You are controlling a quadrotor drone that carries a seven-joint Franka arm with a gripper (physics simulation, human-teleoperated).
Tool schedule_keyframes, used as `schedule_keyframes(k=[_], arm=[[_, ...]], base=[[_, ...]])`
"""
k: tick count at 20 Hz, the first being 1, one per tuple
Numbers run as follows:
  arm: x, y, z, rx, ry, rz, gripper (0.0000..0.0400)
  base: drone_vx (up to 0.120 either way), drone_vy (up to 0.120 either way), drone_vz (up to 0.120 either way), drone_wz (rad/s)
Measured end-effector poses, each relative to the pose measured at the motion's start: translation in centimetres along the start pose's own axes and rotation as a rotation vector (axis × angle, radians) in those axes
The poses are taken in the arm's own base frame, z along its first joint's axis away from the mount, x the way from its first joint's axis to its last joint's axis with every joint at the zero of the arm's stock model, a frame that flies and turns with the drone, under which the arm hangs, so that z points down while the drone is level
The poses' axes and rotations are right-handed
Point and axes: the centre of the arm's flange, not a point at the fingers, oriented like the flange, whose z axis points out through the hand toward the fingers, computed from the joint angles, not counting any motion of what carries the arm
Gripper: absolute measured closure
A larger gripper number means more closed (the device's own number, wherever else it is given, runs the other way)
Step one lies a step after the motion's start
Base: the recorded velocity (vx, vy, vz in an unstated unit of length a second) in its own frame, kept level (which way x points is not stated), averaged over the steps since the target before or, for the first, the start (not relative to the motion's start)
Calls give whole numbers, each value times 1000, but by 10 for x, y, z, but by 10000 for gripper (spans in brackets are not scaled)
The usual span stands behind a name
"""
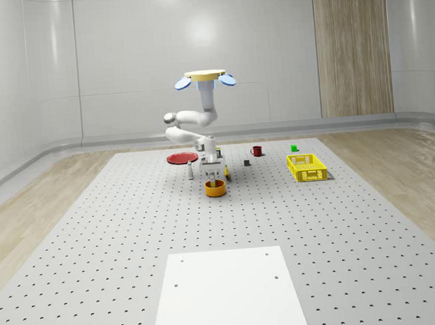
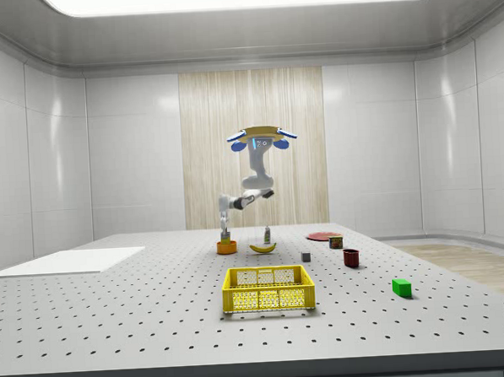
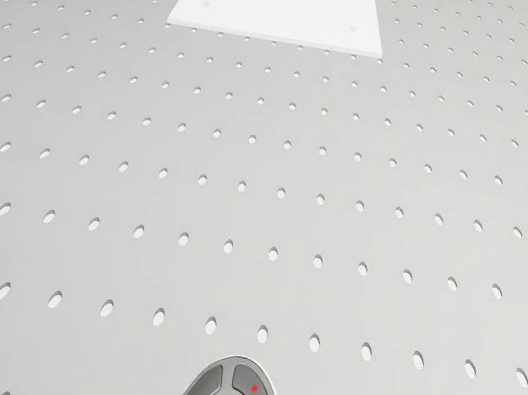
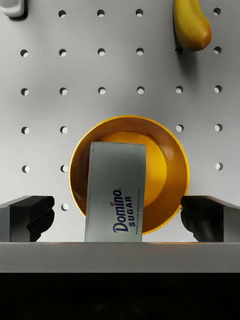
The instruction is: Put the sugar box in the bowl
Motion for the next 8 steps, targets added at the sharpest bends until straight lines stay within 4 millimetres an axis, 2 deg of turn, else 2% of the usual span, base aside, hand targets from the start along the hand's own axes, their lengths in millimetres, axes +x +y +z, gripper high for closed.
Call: schedule_keyframes(k=[8], arm=[[0,0,-9,1,-1,-8,3]], base=[[0,0,0,0]])
